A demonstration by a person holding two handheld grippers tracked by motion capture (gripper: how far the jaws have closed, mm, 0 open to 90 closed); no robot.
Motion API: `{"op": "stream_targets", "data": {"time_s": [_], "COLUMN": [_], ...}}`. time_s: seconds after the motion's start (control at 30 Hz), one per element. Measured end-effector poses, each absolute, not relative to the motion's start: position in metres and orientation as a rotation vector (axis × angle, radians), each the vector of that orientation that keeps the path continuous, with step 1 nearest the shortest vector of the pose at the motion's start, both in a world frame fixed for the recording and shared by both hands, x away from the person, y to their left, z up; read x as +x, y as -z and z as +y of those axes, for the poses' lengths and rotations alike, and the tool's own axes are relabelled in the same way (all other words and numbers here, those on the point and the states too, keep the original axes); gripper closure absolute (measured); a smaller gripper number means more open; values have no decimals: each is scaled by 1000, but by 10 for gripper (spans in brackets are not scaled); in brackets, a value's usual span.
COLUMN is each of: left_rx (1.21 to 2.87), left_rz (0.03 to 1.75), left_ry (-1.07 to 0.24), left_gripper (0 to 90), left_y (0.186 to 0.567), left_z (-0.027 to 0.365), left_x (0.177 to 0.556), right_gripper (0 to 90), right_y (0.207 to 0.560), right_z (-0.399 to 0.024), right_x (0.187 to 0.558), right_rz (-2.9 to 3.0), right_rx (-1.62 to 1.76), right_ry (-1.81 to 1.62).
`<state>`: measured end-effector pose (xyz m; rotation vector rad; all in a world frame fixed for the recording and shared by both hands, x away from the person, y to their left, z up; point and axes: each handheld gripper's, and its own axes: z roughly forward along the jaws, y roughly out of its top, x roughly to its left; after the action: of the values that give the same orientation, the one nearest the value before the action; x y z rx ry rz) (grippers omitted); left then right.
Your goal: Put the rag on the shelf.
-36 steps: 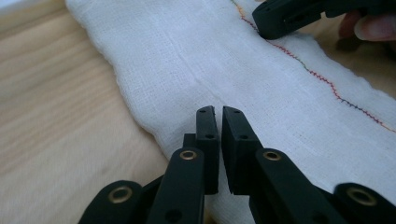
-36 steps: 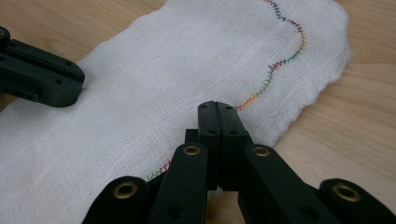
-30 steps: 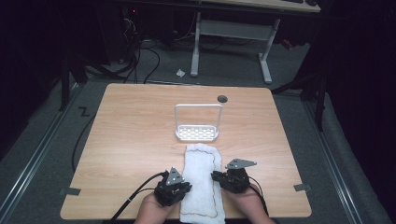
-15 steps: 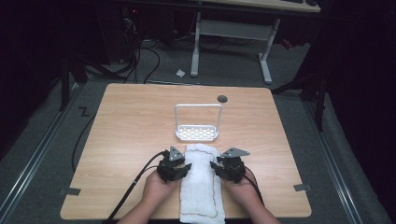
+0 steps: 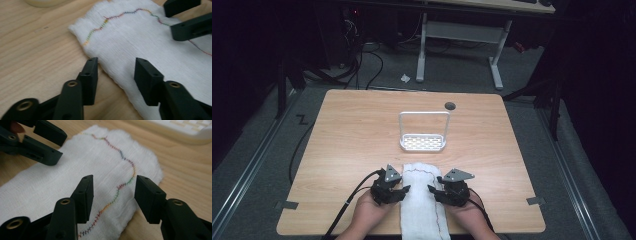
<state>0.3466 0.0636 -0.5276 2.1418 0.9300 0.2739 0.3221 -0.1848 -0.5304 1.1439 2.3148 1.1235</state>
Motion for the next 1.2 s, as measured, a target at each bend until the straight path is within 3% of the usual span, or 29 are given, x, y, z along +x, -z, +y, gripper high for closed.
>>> {"op": "stream_targets", "data": {"time_s": [0.1, 0.23, 0.47, 0.67, 0.8, 1.07, 1.2], "left_rx": [2067, 1969, 2015, 2043, 2057, 2026, 1970], "left_rz": [975, 1038, 1090, 1089, 1089, 1067, 1077], "left_ry": [-251, -185, -226, -302, -244, -199, -163], "left_gripper": [438, 414, 392, 539, 678, 773, 785], "left_y": [528, 529, 532, 531, 530, 533, 537], "left_z": [68, 70, 57, 46, 44, 50, 55], "left_x": [361, 377, 390, 382, 379, 379, 379], "right_gripper": [468, 450, 446, 448, 471, 533, 650], "right_y": [523, 521, 525, 528, 532, 535, 534], "right_z": [-192, -205, -208, -205, -202, -190, -185], "right_x": [322, 326, 328, 333, 343, 362, 359], "right_rz": [2256, 2237, 2226, 2221, 2223, 2282, 2285], "right_rx": [1139, 1176, 1158, 1177, 1233, 1259, 1246], "right_ry": [-1165, -1201, -1171, -1164, -1135, -1063, -1056]}}
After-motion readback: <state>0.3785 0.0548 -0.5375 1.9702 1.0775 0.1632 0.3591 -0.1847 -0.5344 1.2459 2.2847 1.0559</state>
